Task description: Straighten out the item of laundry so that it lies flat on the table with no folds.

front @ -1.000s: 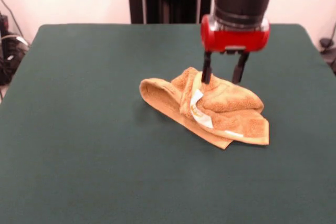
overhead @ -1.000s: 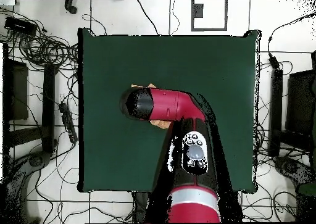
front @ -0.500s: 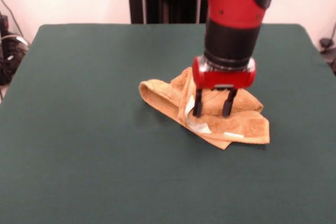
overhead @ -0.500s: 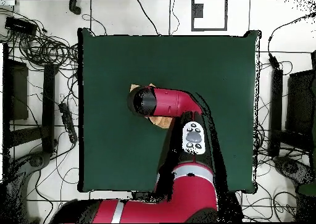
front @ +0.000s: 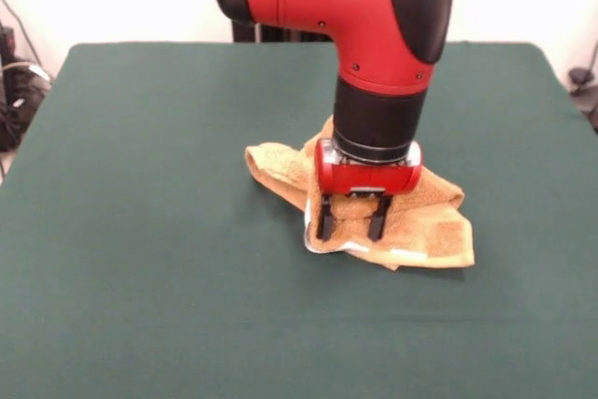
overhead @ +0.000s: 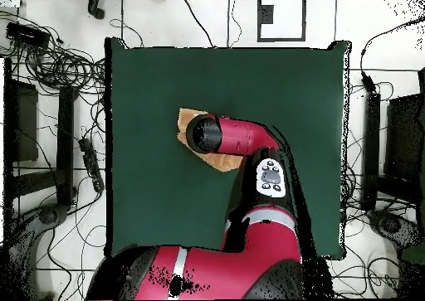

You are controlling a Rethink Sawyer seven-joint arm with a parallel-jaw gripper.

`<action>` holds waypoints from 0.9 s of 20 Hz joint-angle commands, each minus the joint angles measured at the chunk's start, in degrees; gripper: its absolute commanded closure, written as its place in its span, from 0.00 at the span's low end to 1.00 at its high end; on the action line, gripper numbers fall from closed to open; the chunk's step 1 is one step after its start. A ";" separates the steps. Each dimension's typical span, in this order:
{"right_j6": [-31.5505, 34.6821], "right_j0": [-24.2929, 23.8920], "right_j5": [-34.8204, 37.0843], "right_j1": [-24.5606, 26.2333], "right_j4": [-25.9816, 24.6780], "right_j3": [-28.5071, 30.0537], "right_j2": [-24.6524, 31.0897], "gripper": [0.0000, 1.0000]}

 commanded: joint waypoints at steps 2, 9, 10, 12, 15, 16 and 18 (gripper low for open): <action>3.90 -1.12 -2.16 5.30 -3.30 -0.85 3.75 0.00; 4.00 -0.53 -5.15 5.27 -4.56 -0.50 3.44 0.00; 4.07 -0.47 -5.10 5.27 -4.68 -0.62 3.35 0.00; 4.22 -0.35 -5.00 5.27 -4.91 -0.87 3.18 1.00; 4.63 -0.25 -5.12 5.22 -5.36 -0.76 3.20 1.00; 4.74 -0.26 -5.20 5.16 -5.48 -0.63 3.26 1.00; 4.66 -0.30 -5.01 4.99 -5.63 -0.47 3.45 1.00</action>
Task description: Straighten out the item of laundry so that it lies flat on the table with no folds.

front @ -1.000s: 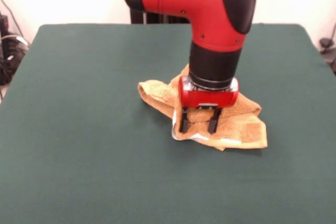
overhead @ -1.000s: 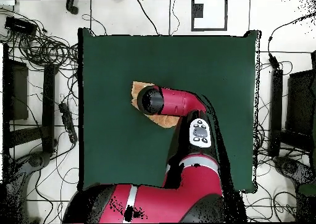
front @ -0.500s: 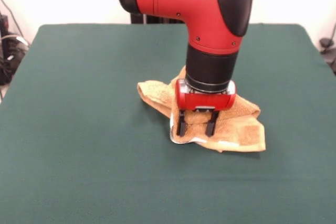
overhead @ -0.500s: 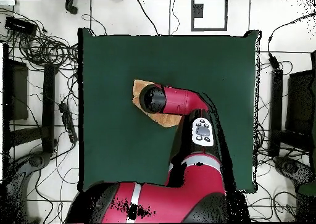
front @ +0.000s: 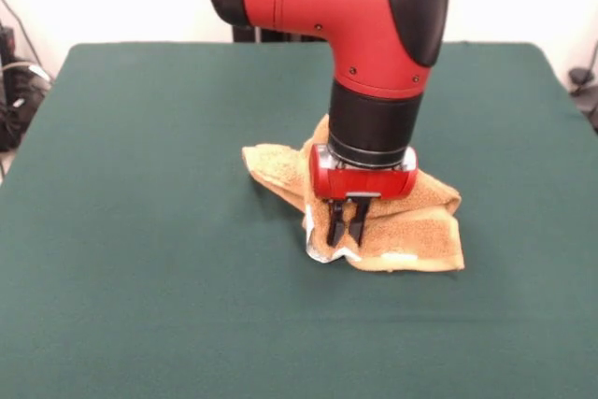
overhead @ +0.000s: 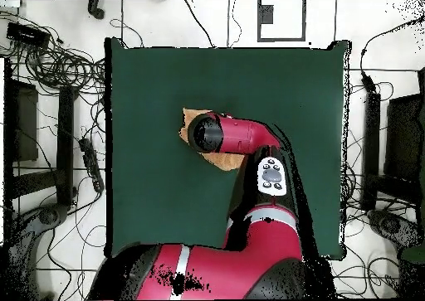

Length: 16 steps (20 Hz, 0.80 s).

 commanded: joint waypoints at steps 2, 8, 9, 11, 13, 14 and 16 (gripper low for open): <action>4.69 -0.03 -3.84 4.46 -3.67 0.49 3.37 1.00; 5.49 -0.39 -3.38 1.20 -3.13 4.53 4.06 1.00; 5.40 -0.35 -2.23 -0.93 -2.95 6.14 4.08 1.00; 5.13 -0.24 0.82 -6.12 -2.33 10.03 4.25 1.00; 5.02 0.71 4.52 -13.22 -1.54 13.94 3.41 1.00; 5.01 1.17 6.22 -16.69 -1.04 15.66 3.02 1.00; 5.21 2.97 9.25 -22.30 -0.67 17.75 1.21 1.00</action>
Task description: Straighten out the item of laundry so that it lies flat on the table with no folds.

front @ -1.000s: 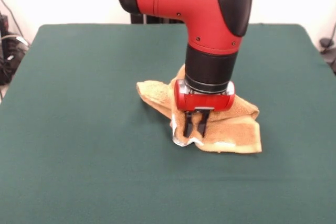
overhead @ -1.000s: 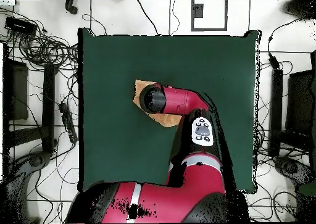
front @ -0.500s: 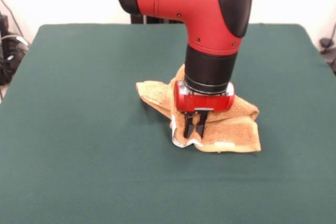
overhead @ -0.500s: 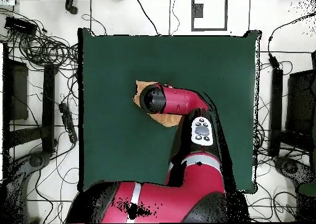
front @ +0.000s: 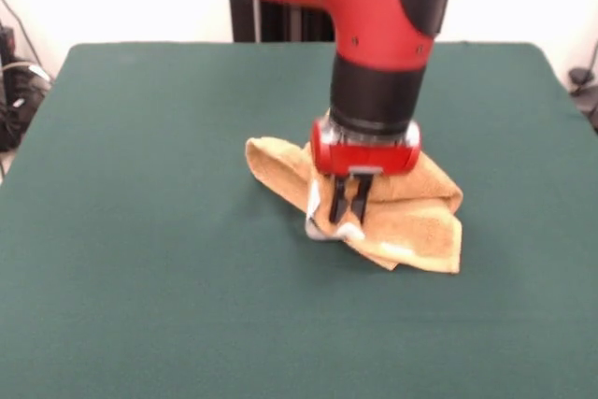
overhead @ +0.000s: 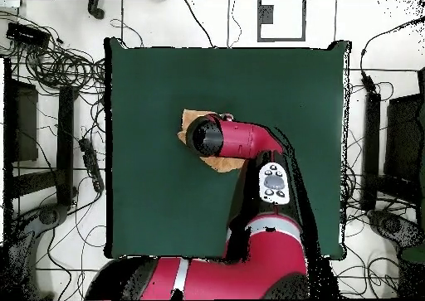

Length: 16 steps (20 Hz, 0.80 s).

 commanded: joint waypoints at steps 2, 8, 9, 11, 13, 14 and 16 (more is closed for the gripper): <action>6.52 5.78 13.23 -22.15 -0.31 14.44 -1.90 1.00; 8.73 7.66 19.41 -30.58 2.51 19.00 -3.23 1.00; 9.09 7.59 19.73 -31.28 3.05 19.75 -3.09 1.00; 9.78 7.78 19.56 -32.21 3.75 21.12 -2.82 1.00; 10.80 8.42 18.66 -32.84 4.09 22.30 -3.01 1.00; 11.45 8.80 18.14 -33.24 4.47 23.20 -2.98 1.00; 13.00 9.85 17.66 -34.03 5.05 24.38 -3.37 1.00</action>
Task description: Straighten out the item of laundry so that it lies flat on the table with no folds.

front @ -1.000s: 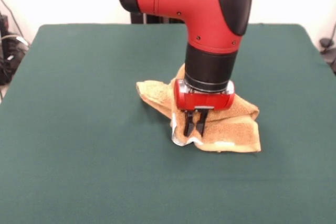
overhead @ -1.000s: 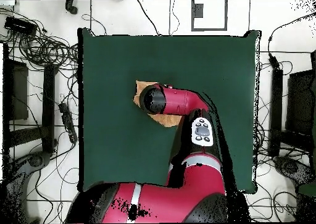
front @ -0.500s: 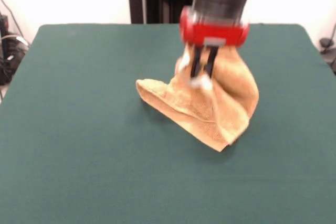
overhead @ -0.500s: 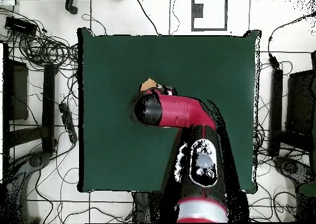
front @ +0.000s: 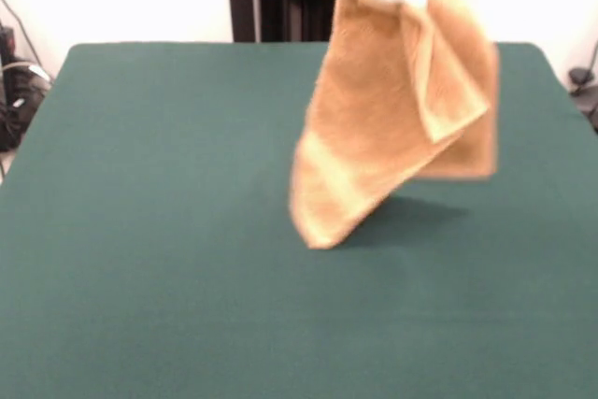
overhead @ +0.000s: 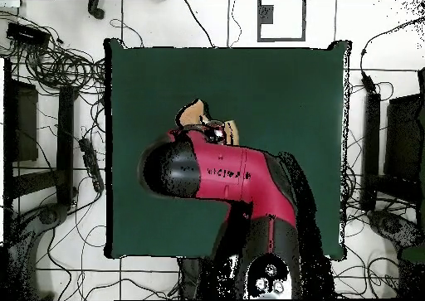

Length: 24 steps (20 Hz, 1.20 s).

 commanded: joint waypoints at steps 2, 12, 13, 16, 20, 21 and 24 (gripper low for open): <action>14.25 4.45 5.34 -5.96 3.94 12.32 0.74 1.00; 12.13 4.76 6.31 -5.12 5.67 11.07 0.89 1.00; 11.16 3.74 4.33 -3.85 5.89 11.30 2.02 1.00; 8.65 1.39 -0.88 -1.22 5.71 11.84 4.36 1.00; 7.24 -0.40 -4.36 -0.74 5.15 12.65 5.77 1.00; 7.19 -0.55 -4.61 -0.72 4.94 12.69 5.78 1.00; 6.60 -1.12 -4.80 -0.81 4.70 12.92 6.33 1.00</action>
